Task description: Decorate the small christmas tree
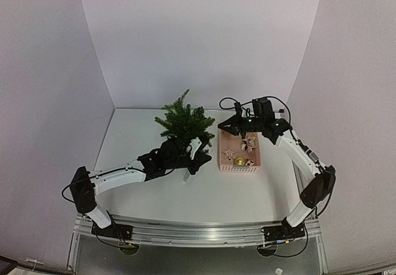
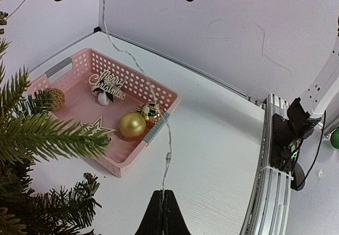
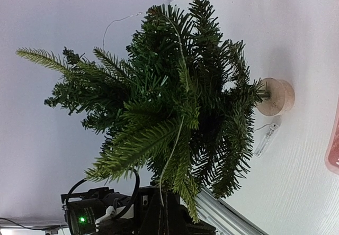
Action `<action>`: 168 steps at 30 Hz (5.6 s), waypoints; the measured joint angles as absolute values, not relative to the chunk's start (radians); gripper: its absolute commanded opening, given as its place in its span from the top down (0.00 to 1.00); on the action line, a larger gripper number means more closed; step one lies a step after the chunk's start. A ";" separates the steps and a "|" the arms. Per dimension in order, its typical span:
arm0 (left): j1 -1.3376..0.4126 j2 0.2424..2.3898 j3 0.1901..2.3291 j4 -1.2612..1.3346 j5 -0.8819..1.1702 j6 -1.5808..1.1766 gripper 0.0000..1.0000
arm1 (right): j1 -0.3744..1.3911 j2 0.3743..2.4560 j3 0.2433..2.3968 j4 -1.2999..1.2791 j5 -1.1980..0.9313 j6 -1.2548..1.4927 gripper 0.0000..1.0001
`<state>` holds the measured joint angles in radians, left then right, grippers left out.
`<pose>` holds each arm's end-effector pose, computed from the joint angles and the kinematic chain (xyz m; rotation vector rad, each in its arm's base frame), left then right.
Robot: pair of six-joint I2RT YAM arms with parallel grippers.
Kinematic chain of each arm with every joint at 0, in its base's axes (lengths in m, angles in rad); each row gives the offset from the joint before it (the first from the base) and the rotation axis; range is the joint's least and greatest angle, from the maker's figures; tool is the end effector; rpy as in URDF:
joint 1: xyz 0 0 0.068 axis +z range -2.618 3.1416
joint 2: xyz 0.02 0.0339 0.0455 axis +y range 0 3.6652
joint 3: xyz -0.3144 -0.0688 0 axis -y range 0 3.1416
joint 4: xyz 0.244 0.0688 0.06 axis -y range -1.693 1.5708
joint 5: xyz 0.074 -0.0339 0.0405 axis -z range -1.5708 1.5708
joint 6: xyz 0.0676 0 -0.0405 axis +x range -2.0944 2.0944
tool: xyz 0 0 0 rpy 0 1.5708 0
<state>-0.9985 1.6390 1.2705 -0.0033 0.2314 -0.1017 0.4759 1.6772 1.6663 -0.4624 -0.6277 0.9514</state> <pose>0.2149 -0.3622 0.3445 1.0345 1.7751 -0.9346 0.3486 0.2243 0.4248 0.0966 2.3074 1.4624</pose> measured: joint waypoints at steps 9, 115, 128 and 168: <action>-0.979 1.543 1.360 -0.163 0.212 -0.040 1.00 | 0.476 1.676 1.653 -0.460 -0.624 0.945 0.74; -0.630 1.157 1.235 -0.291 0.171 0.414 0.08 | 0.405 1.690 1.775 -0.710 -0.238 0.711 0.08; -0.351 0.972 1.042 -0.169 0.108 -0.009 0.07 | 0.347 1.842 1.837 -0.900 0.010 0.628 0.53; -0.286 1.293 0.970 0.028 0.141 -0.160 0.07 | 0.347 2.112 1.620 -0.710 0.297 0.840 0.57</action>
